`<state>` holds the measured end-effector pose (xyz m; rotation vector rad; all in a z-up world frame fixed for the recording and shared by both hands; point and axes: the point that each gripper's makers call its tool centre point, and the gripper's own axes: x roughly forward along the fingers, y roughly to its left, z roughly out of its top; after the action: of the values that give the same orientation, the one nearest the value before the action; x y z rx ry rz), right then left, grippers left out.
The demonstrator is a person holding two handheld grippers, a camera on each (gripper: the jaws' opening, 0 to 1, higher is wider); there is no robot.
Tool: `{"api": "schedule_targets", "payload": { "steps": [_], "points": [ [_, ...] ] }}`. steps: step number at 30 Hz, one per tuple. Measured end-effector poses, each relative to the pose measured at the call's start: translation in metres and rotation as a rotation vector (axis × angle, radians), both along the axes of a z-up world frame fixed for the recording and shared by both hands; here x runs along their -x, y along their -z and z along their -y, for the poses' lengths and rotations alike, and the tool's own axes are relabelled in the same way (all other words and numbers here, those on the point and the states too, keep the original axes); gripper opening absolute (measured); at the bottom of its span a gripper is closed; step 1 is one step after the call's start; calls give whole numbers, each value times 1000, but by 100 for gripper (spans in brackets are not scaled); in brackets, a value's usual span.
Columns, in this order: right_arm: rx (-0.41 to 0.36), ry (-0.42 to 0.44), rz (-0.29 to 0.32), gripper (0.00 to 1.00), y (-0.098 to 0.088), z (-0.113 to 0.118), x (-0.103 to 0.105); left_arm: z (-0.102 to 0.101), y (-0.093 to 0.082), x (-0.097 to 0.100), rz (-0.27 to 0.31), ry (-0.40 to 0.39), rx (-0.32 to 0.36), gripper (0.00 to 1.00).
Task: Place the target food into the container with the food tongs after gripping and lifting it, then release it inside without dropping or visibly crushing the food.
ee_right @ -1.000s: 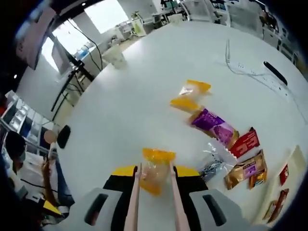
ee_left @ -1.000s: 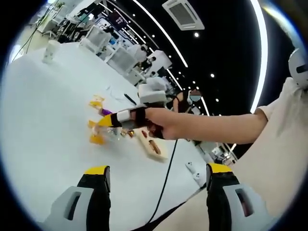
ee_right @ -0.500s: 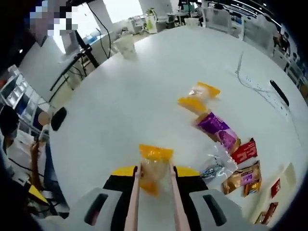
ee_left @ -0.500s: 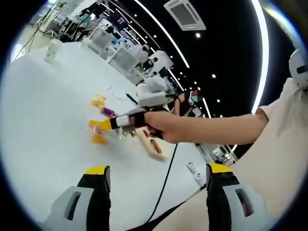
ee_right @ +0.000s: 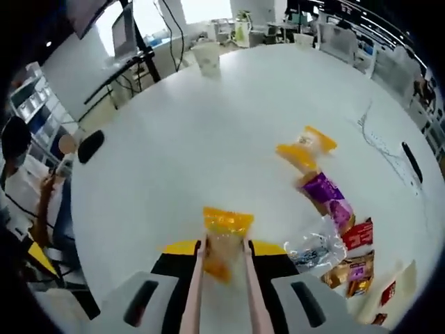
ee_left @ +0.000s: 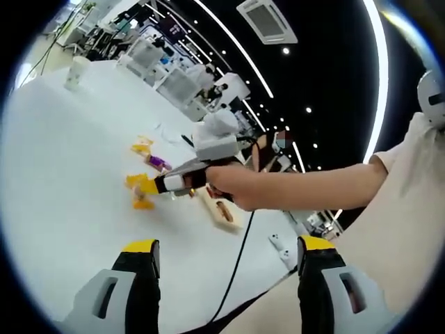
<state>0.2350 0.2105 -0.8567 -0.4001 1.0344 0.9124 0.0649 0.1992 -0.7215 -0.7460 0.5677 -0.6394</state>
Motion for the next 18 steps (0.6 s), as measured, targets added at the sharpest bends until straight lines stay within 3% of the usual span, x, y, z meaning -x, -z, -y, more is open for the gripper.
{"api": "schedule_targets", "payload": {
  "steps": [2, 4, 7, 18],
  "points": [
    [2, -2, 1, 26, 0, 2, -1, 0, -1, 0, 1, -1, 1, 81],
    [19, -65, 36, 25, 1, 4, -5, 1, 0, 0, 0, -5, 4, 81],
    [5, -37, 5, 24, 2, 7, -6, 1, 0, 0, -2, -3, 5, 81],
    [-23, -34, -16, 23, 2, 11, -8, -5, -1, -2, 3, -24, -23, 84]
  ]
}}
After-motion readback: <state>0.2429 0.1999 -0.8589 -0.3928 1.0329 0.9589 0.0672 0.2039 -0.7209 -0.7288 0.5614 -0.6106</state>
